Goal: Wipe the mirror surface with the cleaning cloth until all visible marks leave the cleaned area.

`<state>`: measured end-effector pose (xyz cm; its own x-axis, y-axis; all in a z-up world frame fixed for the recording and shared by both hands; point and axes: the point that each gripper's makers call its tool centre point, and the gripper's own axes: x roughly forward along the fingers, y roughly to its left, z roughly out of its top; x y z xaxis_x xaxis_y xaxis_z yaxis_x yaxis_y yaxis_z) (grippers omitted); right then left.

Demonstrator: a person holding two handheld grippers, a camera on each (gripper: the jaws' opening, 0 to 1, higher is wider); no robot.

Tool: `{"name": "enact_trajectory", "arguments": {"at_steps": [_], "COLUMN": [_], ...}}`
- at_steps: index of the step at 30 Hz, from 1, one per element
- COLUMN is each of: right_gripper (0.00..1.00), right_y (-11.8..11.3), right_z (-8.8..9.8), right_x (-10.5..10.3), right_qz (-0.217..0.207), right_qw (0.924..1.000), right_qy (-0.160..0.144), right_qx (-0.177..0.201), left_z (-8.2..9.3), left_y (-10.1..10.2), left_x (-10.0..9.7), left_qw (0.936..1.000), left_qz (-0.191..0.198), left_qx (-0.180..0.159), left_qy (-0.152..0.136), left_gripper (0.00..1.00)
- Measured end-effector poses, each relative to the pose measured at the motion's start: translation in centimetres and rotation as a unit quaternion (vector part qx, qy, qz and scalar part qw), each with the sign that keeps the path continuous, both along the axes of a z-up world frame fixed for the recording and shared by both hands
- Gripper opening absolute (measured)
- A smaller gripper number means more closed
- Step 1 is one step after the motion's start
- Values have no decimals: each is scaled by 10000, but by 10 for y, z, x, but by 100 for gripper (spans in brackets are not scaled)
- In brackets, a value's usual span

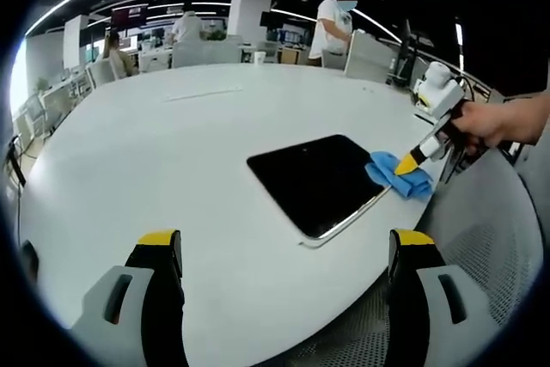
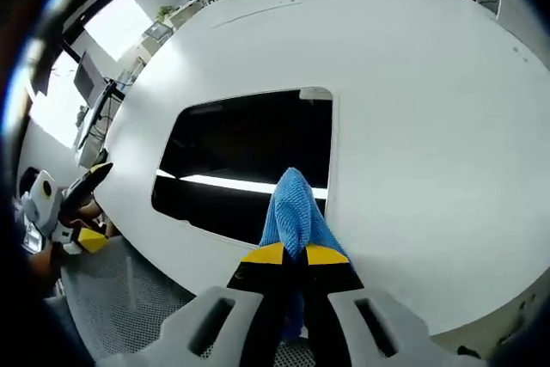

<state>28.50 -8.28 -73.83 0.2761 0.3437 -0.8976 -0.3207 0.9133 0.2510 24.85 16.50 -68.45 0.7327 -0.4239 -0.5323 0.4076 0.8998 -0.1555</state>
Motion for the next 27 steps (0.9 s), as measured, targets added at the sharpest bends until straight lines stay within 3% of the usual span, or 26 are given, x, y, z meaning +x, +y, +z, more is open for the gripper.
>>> {"name": "enact_trajectory", "arguments": {"at_steps": [10,15,21,27], "right_gripper": [1,0,1,1], "right_y": [5,6,9,9], "right_z": [-1,-2,-2,-2], "right_x": [13,22,39,59], "right_qz": [-47,96,259,144], "right_qw": [10000,9998,9989,9991], "right_qy": [-31,-38,-93,-51], "right_qx": [-3,-175,-384,-392], "left_z": [3,-1,0,1], "left_y": [-3,-2,0,-1], "left_x": [0,-2,-1,1], "left_qw": [9999,10000,10000,10000], "left_qz": [-80,-77,-10,-1], "left_qx": [-28,-3,-1,-35], "left_qy": [-93,17,-16,-63], "left_gripper": [99,99,99,99]}}
